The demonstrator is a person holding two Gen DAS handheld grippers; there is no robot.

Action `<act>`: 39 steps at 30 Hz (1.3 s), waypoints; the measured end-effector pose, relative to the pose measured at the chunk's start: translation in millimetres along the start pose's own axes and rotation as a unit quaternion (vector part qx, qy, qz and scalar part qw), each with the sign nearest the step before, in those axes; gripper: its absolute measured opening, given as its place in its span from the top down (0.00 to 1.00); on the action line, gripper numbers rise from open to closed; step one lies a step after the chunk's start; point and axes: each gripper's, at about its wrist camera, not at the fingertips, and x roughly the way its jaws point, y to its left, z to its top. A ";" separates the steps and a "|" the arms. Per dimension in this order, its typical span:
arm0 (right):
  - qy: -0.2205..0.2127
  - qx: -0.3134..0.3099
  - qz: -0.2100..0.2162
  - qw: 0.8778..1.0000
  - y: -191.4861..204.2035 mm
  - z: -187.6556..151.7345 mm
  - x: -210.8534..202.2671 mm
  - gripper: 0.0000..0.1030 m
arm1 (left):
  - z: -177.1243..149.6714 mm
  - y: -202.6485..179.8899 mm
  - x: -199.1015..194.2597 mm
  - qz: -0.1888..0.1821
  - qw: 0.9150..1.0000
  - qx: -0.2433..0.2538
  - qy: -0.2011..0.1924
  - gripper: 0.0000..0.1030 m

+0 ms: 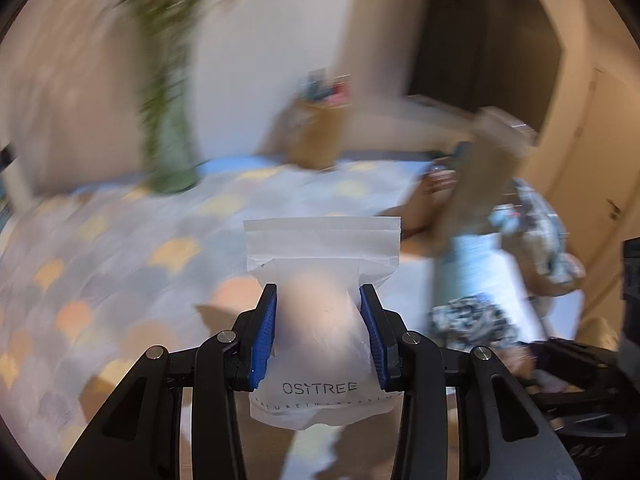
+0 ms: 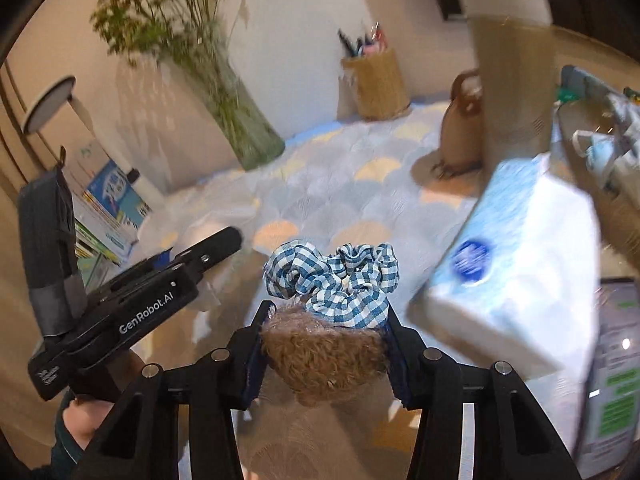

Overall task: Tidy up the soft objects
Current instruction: 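Carry the white pouch and scrunchie with both grippers to the glass bowl, then open both grippers to drop the pouch and scrunchie into the bowl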

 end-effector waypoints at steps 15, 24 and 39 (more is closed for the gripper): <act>-0.123 0.113 -0.137 0.976 -185.0 63.7 -165.0 0.52 | 61.6 -238.9 62.5 -0.176 0.976 0.127 0.022 0.64; -0.088 0.145 -0.194 0.966 -273.9 109.8 -157.7 0.51 | 70.1 -291.0 113.4 -0.150 0.977 0.153 0.003 0.64; -0.065 0.138 -0.201 0.968 -317.9 155.1 -119.0 0.37 | 95.0 -303.8 148.5 -0.112 0.981 0.156 -0.020 0.21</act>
